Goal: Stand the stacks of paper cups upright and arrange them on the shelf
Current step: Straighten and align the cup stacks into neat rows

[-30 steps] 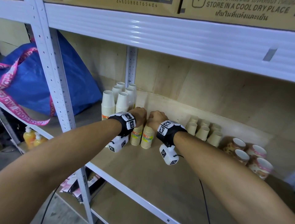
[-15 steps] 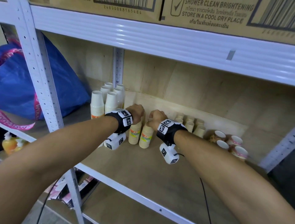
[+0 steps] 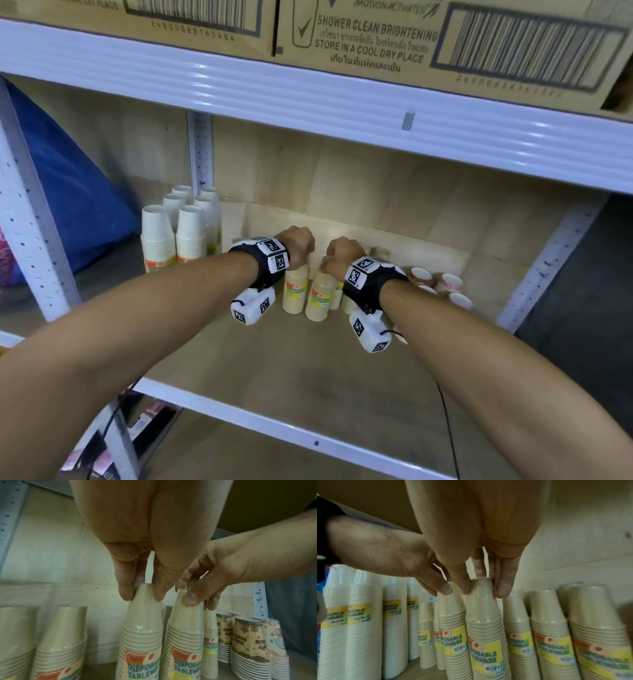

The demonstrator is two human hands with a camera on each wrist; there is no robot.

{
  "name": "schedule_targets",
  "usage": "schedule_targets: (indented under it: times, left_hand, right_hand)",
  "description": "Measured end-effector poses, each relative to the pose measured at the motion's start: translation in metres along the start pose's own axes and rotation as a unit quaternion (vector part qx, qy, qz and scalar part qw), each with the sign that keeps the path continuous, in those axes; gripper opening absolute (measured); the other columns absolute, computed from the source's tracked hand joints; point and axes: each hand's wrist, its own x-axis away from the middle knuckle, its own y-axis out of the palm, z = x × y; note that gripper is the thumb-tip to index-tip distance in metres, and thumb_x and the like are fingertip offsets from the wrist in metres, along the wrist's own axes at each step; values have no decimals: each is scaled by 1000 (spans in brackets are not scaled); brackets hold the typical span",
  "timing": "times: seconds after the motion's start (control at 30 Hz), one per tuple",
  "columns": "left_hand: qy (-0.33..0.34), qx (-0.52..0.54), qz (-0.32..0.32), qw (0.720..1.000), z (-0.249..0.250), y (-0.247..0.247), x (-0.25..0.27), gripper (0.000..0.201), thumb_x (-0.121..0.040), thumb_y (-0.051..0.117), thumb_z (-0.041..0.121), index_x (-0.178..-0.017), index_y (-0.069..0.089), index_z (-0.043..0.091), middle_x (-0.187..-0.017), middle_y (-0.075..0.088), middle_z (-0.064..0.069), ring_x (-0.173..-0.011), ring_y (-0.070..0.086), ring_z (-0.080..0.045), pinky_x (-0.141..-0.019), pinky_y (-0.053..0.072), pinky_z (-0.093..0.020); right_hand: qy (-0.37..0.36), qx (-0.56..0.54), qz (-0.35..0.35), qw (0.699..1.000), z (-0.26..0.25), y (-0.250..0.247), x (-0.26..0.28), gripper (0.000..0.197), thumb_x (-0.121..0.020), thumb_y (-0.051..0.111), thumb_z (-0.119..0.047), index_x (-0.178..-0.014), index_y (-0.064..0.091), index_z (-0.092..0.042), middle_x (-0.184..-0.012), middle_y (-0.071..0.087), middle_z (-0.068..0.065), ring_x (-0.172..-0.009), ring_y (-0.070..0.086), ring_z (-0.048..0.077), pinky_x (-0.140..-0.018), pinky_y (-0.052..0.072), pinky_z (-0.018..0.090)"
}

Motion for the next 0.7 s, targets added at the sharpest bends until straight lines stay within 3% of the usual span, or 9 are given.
schedule_targets:
  times: [0.17,0.27,0.37,0.5,0.7]
  left_hand:
    - [14,13,-13,1000,23,11,-11,25,-89,58,6,-113,67,10,-127,61,-14,-107,60,-25,-89,49,-29]
    - [23,27,-25,999,34,18,-16,37,-89,60,7,-126,63,13,-130,57,-13,-114,58,-30,-92,50,-31]
    - [33,31,-32,998,43,22,-23,35,-88,61,7,-121,64,16,-126,58,-12,-110,59,-30,-86,51,-30]
    - [53,22,-34,998,53,22,-31,32,-88,59,6,-118,67,13,-121,61,-12,-106,61,-31,-84,53,-32]
    - [62,11,-36,997,58,27,-37,27,-87,60,7,-112,68,10,-113,65,-12,-100,63,-29,-82,55,-35]
  right_hand:
    - [37,12,-8,999,17,-11,6,30,-85,66,-17,-113,64,-7,-114,63,10,-104,62,26,-81,49,27]
    - [42,6,-7,999,30,-15,9,28,-83,64,-20,-109,63,-9,-112,62,10,-105,60,28,-75,46,25]
    - [52,-12,-11,999,43,-17,7,22,-79,61,-24,-98,62,-13,-103,64,8,-97,63,29,-76,51,29]
    - [64,-8,5,998,58,-21,3,29,-85,61,-21,-112,62,-10,-113,61,10,-106,60,30,-87,52,33]
    - [65,-3,16,998,67,-22,-3,31,-89,60,-25,-116,60,-10,-118,57,12,-110,57,29,-85,47,30]
